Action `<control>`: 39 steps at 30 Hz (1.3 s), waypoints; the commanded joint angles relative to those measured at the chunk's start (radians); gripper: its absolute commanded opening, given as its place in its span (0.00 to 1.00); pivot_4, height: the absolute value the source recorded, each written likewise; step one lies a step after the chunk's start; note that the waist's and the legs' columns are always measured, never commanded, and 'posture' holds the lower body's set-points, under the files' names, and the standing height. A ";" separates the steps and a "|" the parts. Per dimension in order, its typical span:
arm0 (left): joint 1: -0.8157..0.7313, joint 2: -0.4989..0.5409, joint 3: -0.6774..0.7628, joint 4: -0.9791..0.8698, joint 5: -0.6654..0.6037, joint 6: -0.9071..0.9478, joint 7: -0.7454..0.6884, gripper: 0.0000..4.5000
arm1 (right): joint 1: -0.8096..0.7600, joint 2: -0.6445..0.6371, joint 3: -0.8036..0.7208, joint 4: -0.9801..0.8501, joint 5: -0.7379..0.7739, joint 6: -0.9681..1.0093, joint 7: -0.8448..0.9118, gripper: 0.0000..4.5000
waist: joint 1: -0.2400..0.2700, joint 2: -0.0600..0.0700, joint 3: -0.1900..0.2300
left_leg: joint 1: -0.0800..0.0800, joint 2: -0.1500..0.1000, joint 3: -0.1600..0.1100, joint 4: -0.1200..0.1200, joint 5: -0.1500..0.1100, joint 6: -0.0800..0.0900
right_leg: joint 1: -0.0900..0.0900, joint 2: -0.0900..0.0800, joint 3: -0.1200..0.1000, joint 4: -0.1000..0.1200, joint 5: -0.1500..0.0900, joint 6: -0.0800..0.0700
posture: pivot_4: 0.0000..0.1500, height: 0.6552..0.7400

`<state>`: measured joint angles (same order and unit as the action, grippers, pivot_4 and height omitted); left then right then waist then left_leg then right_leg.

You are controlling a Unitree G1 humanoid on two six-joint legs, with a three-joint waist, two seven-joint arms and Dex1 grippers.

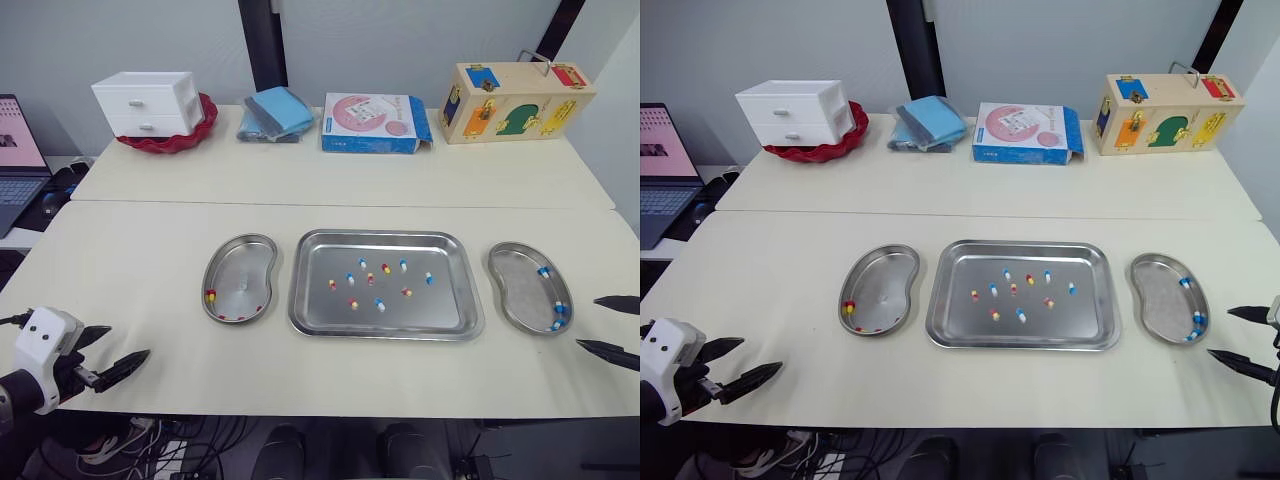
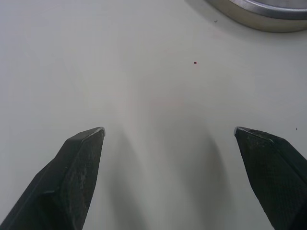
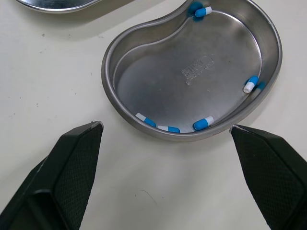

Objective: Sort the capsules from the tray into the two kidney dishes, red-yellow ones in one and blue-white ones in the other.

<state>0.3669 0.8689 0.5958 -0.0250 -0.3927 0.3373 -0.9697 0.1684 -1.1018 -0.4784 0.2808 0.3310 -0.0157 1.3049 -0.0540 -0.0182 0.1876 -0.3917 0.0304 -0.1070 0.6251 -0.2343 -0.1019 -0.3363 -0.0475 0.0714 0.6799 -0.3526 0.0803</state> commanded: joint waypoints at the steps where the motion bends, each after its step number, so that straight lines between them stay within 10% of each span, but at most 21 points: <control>1: -0.013 0.021 0.019 -0.007 -0.002 0.006 0.004 0.99 | -0.022 -0.005 -0.003 -0.010 -0.002 -0.004 -0.007 1.00 | 0.000 0.000 0.000 | 0.000 0.000 0.000 0.000 0.000 0.000 | 0.000 0.000 0.000 0.000 0.000 0.000 | 1.00 0.93; 39: -0.042 -0.060 -0.012 -0.002 -0.090 0.022 -0.060 0.99 | 0.114 0.057 -0.141 -0.101 0.001 -0.084 -0.052 1.00 | 0.000 0.000 0.000 | 0.000 0.000 0.000 0.000 0.000 0.000 | 0.000 0.000 0.000 0.000 0.000 0.000 | 1.00 0.93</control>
<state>0.3289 0.8055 0.5822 -0.0261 -0.4703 0.3599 -1.0285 0.2748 -1.0563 -0.5885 0.2473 0.3010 -0.0925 1.2648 -0.0537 -0.0184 0.1874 -0.3919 0.0306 -0.1077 0.6251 -0.2343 -0.1019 -0.3361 -0.0471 0.0710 0.6802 -0.3526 0.0803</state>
